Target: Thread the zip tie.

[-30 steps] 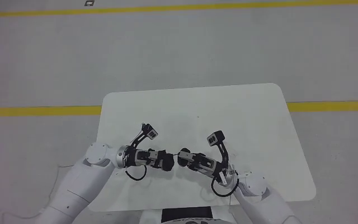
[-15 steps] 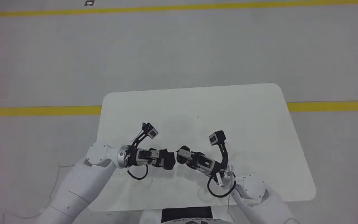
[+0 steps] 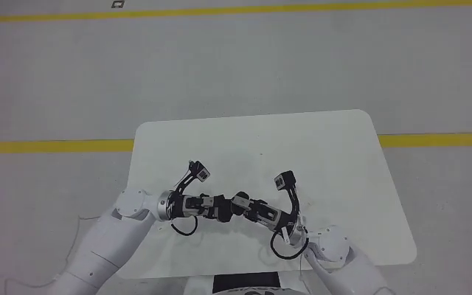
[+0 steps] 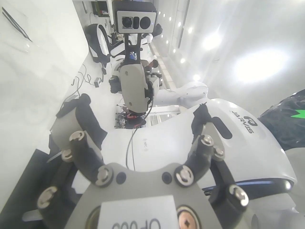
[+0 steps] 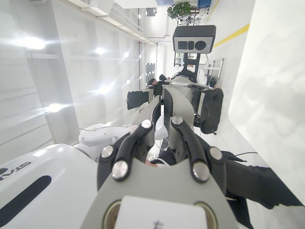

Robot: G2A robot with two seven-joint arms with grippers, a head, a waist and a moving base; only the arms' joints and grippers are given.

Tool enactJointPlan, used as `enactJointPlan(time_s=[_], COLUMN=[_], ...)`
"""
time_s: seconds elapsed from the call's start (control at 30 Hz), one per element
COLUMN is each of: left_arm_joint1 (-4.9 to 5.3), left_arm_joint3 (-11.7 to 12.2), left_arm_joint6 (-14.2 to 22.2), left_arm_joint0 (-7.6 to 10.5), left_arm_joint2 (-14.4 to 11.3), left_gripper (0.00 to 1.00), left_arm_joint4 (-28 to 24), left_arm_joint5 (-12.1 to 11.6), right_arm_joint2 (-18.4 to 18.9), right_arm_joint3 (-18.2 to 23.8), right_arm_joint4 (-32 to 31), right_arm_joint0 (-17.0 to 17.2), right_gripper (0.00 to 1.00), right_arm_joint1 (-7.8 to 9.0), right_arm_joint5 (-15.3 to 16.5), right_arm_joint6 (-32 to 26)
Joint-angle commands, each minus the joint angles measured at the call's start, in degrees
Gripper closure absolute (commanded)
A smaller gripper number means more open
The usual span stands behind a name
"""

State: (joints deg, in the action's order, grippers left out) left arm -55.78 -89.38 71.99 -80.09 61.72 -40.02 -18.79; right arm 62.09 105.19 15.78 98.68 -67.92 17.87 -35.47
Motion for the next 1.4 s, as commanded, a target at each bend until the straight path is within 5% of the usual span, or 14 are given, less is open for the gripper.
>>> enactJointPlan(time_s=[0.0, 0.03, 0.13, 0.27, 0.53, 1.37], left_arm_joint1=[0.07, 0.12, 0.26, 0.48, 0.78, 1.22], left_arm_joint3=[-0.03, 0.00, 0.02, 0.04, -0.33, 0.20], left_arm_joint6=[-0.32, -0.45, -0.68, -1.03, -1.42, -3.34], left_arm_joint0=[-0.01, -0.05, -0.24, -0.48, -0.72, -0.69], left_arm_joint2=[0.05, 0.12, 0.38, 0.73, 0.81, 0.38], left_gripper=[0.00, 0.01, 0.43, 0.60, 0.76, 0.94], left_arm_joint4=[0.42, 0.59, 0.90, 1.77, 2.76, 2.78], left_arm_joint5=[0.05, 0.06, -0.02, 0.00, 0.38, -0.38], right_arm_joint2=[0.10, 0.17, 0.47, 0.77, 1.17, 0.89], right_arm_joint3=[0.27, 0.37, 0.71, 1.11, 1.95, 2.35], right_arm_joint4=[-1.09, -1.53, -2.85, -4.17, -6.60, -7.57], right_arm_joint0=[0.02, 0.05, 0.23, 0.36, 0.62, 1.07], right_gripper=[1.00, 1.00, 1.00, 1.00, 1.00, 1.00], right_arm_joint1=[0.11, 0.16, 0.35, 0.62, 1.19, 2.05], right_arm_joint5=[-0.29, -0.41, -0.94, -1.47, -2.95, -4.01], right_arm_joint6=[0.32, 0.49, 0.73, 0.27, -1.13, 0.29])
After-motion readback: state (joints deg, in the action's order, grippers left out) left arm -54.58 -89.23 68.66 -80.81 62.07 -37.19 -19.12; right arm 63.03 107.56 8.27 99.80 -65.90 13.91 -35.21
